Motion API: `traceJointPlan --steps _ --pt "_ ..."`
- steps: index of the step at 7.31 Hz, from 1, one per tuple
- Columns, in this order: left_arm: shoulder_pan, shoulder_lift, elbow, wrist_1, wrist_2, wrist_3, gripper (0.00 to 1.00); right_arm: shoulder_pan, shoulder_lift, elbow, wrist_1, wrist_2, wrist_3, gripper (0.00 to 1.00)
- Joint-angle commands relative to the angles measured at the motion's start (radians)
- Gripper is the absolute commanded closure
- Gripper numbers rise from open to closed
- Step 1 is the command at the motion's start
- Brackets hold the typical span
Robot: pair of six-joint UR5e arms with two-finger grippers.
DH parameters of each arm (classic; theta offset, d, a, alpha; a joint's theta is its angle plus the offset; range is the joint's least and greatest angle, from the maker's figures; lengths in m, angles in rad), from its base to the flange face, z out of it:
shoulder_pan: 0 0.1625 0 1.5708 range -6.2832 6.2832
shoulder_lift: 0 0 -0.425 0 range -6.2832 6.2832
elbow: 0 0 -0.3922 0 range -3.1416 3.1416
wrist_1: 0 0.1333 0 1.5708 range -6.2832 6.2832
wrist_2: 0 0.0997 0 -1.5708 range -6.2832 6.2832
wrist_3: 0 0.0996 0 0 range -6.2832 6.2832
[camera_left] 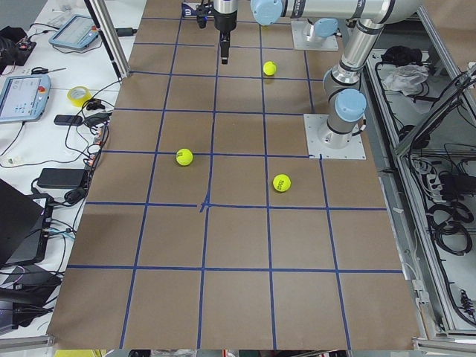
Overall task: Lift up tennis ball bucket
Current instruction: 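Lower the right gripper around the upright white-and-blue tennis ball can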
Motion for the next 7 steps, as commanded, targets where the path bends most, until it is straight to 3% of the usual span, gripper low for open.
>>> traceJointPlan --steps 1,5,7 --pt "0.0 0.0 -0.002 0.0 0.0 0.0 0.0 0.0 -0.006 0.009 -0.005 -0.004 -0.006 0.0" --pt "0.0 0.0 -0.004 0.001 0.002 0.0 0.0 -0.019 0.003 0.01 -0.002 -0.004 -0.011 0.0" --pt "0.0 0.0 -0.004 0.001 0.002 -0.002 0.0 -0.081 0.029 0.01 -0.011 -0.003 -0.013 0.0"
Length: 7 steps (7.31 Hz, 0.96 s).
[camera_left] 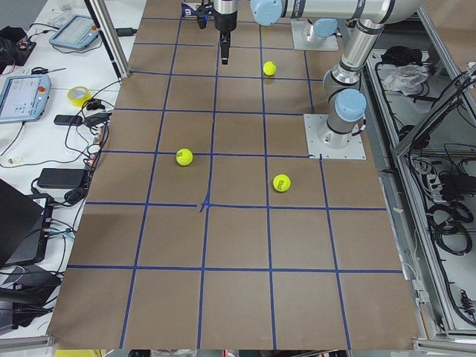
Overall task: Lift up tennis ball bucket
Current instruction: 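Lower the right gripper around the upright white-and-blue tennis ball can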
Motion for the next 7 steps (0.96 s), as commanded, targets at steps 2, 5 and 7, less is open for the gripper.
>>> traceJointPlan --steps 2,5,7 --pt "0.002 0.0 0.0 0.0 0.0 0.0 0.0 -0.181 0.072 -0.003 -0.044 0.001 -0.093 0.0" --pt "0.003 0.0 0.0 0.008 0.0 0.002 0.0 -0.267 0.305 -0.02 -0.293 -0.051 -0.222 0.0" --pt "0.003 0.0 0.0 0.006 0.0 0.002 0.0 -0.324 0.396 -0.038 -0.397 -0.044 -0.317 0.0"
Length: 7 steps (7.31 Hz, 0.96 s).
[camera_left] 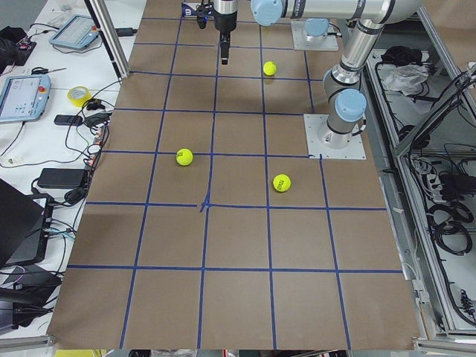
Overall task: Lift up tennis ball bucket
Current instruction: 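Lower the right gripper around the upright white-and-blue tennis ball can, then close the right gripper on the can's top and lift it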
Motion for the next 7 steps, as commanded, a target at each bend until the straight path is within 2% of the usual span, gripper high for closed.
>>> traceJointPlan --steps 1,4,7 --pt "0.002 0.0 -0.002 0.001 0.0 0.0 0.0 -0.031 0.124 -0.014 -0.139 -0.003 -0.058 0.0" --pt "0.003 0.0 0.0 0.005 0.0 0.0 0.0 -0.056 0.227 -0.021 -0.245 0.002 -0.08 0.0" --pt "0.003 0.0 -0.002 0.01 0.0 0.0 0.0 -0.057 0.282 -0.008 -0.261 0.043 -0.083 0.0"
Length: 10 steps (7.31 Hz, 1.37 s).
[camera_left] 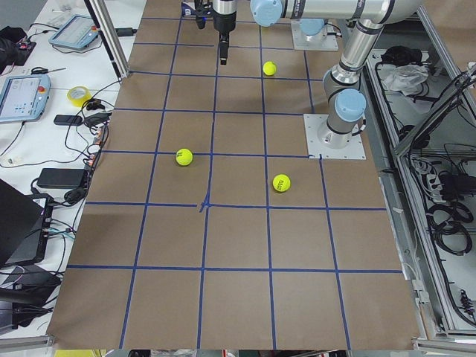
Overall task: Lift up tennis ball bucket
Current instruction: 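Close the right gripper on the can's top and lift it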
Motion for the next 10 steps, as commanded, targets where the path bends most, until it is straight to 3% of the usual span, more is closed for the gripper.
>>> traceJointPlan --steps 1,3,5,7,8,10 --pt "0.0 0.0 0.0 0.001 0.0 0.0 0.0 -0.001 0.022 0.012 -0.005 0.009 -0.002 0.0" --pt "0.0 0.0 0.0 0.001 0.002 0.0 0.0 -0.001 0.022 0.012 -0.005 0.008 -0.02 0.06" --pt "0.0 0.0 -0.002 -0.001 0.002 0.002 0.0 -0.001 0.016 0.008 -0.002 -0.003 -0.033 0.37" --pt "0.002 0.002 0.0 0.001 0.002 0.002 0.0 0.004 -0.004 0.001 0.016 -0.002 -0.034 0.41" --pt "0.002 0.002 0.0 -0.001 0.002 0.002 0.0 0.02 -0.068 0.014 0.051 0.0 -0.052 0.41" --pt "0.002 0.002 0.0 0.001 0.002 0.002 0.0 0.138 -0.155 0.014 0.145 0.009 -0.056 0.4"
